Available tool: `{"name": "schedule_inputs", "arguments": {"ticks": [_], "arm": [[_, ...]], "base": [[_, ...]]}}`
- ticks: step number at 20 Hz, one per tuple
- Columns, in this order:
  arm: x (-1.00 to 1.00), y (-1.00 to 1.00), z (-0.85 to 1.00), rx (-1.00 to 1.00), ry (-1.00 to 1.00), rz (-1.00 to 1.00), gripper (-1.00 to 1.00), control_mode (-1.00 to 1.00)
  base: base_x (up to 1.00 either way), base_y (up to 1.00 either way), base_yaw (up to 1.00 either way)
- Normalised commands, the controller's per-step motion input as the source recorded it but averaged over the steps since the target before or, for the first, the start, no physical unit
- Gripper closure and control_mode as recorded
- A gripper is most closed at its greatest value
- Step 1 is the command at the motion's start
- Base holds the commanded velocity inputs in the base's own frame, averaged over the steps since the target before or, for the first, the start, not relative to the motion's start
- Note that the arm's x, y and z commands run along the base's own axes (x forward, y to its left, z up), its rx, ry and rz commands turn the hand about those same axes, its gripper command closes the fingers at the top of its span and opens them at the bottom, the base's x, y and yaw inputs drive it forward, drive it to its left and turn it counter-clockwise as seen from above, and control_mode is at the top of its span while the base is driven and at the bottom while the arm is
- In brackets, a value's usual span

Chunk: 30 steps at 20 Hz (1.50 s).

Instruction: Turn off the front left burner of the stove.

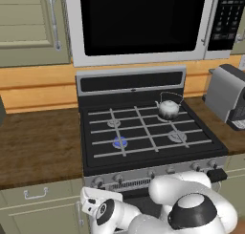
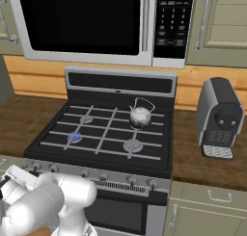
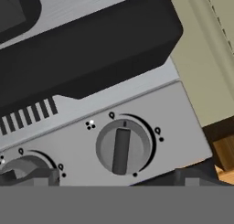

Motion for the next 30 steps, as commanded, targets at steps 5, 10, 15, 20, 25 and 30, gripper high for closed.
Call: {"name": "schedule_inputs", "arguments": {"ticks": [5, 10, 15, 20, 25, 30], "arm": [[0.15, 0.00, 0.00, 0.00, -0.02, 0.00, -1.00, -1.00], [0.14, 0.00, 0.00, 0.00, -0.01, 0.00, -1.00, -1.00], [0.06, 0.00, 0.00, 0.00, -0.01, 0.00, -1.00, -1.00], [0.00, 0.07, -0.14, 0.00, -0.02, 0.00, -1.00, -1.00], [0.01, 0.04, -0.03, 0.00, -0.03, 0.00, -1.00, -1.00], [0.03, 0.02, 0.00, 0.00, -0.01, 0.00, -1.00, -1.00]], "base": [[0.00, 0.00, 0.00], [0.00, 0.00, 0.00], [0.00, 0.00, 0.00], [0.00, 0.00, 0.00], [0.00, 0.00, 0.00], [0.00, 0.00, 0.00]]}}
